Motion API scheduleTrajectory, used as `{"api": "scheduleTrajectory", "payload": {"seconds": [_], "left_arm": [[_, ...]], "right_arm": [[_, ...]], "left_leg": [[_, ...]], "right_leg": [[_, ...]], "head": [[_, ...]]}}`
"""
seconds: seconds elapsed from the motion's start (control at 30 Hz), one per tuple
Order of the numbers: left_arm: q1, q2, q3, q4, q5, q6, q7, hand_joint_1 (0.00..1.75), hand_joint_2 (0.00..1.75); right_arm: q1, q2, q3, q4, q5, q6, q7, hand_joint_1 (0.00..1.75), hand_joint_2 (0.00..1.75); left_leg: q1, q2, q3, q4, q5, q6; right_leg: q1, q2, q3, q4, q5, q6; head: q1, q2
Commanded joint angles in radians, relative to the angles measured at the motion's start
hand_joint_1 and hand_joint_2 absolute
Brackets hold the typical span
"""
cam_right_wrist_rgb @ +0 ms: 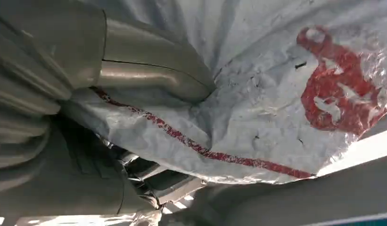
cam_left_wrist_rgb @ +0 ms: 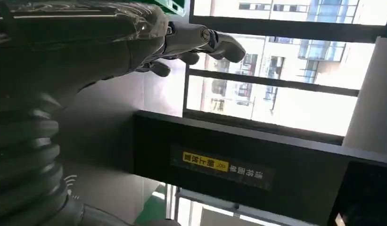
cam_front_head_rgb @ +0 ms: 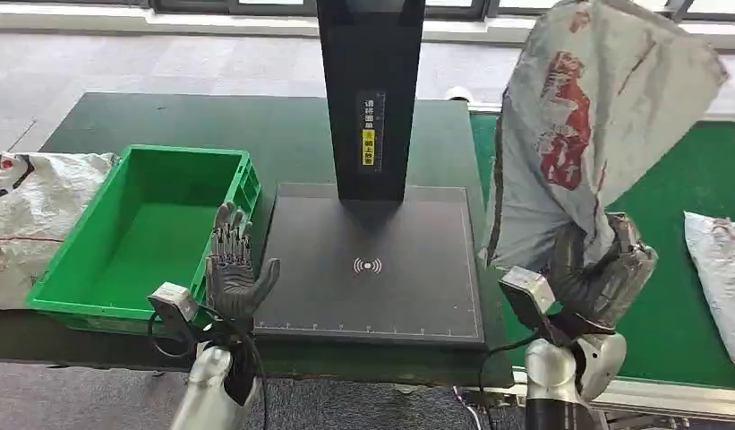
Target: Moved the parcel from conveyor to table for the left to box.
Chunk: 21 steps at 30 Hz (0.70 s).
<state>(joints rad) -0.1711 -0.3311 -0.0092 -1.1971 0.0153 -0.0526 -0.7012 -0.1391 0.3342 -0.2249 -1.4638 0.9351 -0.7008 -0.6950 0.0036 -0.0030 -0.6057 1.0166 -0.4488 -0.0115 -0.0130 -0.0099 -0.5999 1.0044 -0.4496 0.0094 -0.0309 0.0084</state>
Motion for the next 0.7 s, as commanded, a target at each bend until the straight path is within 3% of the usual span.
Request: {"api": "scheduleTrajectory", "payload": {"seconds": [0.03,0.1,0.13,0.3,0.5,0.57,0.7], "left_arm": [[0.031,-0.018,0.059,0.015,-0.001,0.006,0.003,0.00,1.75],[0.024,-0.018,0.083,0.022,-0.009,-0.006,0.003,0.00,1.75],[0.054,-0.018,0.061,-0.005,-0.002,0.007,0.003,0.00,1.75],[0.054,-0.018,0.061,-0.005,-0.002,0.007,0.003,0.00,1.75],[0.040,-0.018,0.045,0.012,0.001,0.019,0.003,0.00,1.75],[0.028,-0.018,0.042,0.023,0.000,0.021,0.003,0.00,1.75],[0.018,-0.018,0.036,0.037,-0.001,0.024,0.003,0.00,1.75]], "right_arm": [[0.033,0.015,0.231,0.038,0.058,0.003,-0.002,1.75,1.75],[-0.005,0.015,0.269,0.151,0.045,0.003,0.009,1.75,1.75],[-0.043,0.001,0.314,0.295,0.015,0.003,0.028,1.75,1.75],[-0.043,0.001,0.314,0.295,0.015,0.003,0.028,1.75,1.75],[-0.256,0.013,0.249,0.810,-0.022,0.003,0.051,1.75,1.75],[-0.282,0.014,0.238,0.905,-0.046,0.003,0.046,1.75,1.75],[-0.282,0.015,0.220,0.947,-0.016,0.003,0.065,1.75,1.75]], "left_leg": [[0.000,0.004,0.004,-0.002,0.000,0.000],[0.000,0.004,0.005,-0.003,-0.001,0.000],[0.001,0.006,0.005,-0.002,-0.001,0.000],[0.001,0.006,0.007,-0.003,-0.001,0.000],[0.001,0.007,0.007,-0.003,-0.001,0.000],[0.001,0.007,0.007,-0.004,0.000,0.000],[0.001,0.001,0.005,-0.002,0.000,0.000]], "right_leg": [[0.001,0.003,0.003,-0.002,0.000,-0.001],[0.000,0.004,0.004,-0.002,0.000,-0.001],[0.001,0.005,0.003,-0.003,0.001,-0.001],[0.001,0.005,0.006,-0.003,0.001,-0.001],[0.001,0.007,0.006,-0.004,0.002,0.000],[0.001,0.007,0.006,-0.004,0.003,0.000],[0.001,0.001,0.005,-0.002,0.001,0.000]], "head": [[0.000,0.000],[0.000,0.000],[0.000,0.000],[0.000,0.000],[0.000,0.000],[0.000,0.000],[0.000,0.000]]}}
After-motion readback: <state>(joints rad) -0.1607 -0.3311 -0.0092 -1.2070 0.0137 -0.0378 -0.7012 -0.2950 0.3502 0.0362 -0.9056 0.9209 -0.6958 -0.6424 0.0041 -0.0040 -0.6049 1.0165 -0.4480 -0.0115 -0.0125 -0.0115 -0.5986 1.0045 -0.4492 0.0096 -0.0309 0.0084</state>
